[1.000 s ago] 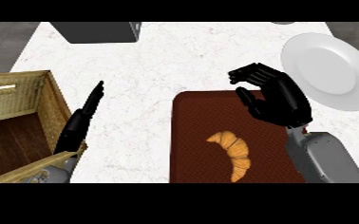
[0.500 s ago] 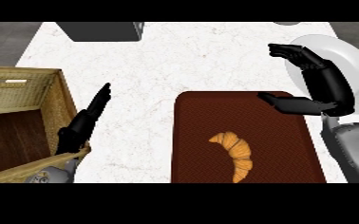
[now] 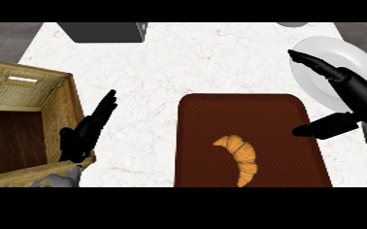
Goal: Pick the croissant from the tray and place it in the plate
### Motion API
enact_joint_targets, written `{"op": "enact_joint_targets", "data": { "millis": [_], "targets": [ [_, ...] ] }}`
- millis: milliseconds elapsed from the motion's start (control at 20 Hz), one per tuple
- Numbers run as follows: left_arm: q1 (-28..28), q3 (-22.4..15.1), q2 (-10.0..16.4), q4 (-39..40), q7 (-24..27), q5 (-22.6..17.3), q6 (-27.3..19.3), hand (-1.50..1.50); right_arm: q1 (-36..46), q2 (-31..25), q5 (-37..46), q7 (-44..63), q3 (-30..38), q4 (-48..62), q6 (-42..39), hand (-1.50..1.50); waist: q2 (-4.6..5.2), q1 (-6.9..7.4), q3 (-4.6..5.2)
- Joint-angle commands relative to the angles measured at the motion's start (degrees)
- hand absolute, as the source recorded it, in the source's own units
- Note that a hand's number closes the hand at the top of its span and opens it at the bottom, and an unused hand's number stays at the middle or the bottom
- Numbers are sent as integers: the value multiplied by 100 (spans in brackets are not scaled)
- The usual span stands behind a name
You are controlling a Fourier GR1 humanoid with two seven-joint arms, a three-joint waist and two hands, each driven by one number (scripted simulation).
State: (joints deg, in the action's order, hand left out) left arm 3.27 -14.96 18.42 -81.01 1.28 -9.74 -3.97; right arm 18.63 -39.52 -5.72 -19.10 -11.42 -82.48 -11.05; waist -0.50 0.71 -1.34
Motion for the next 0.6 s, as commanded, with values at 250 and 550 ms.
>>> {"op": "enact_joint_targets", "data": {
  "millis": [250,550],
  "targets": [
    [-427,375,-602,100,-969,-371,-342,0,117,-707,1065,815,-870,-818,-588,-150,19,-58,142],
    [-541,654,-669,138,-952,-377,-122,0,-109,-158,1801,1772,-1402,-1347,-299,-150,37,-57,137]
  ]
}}
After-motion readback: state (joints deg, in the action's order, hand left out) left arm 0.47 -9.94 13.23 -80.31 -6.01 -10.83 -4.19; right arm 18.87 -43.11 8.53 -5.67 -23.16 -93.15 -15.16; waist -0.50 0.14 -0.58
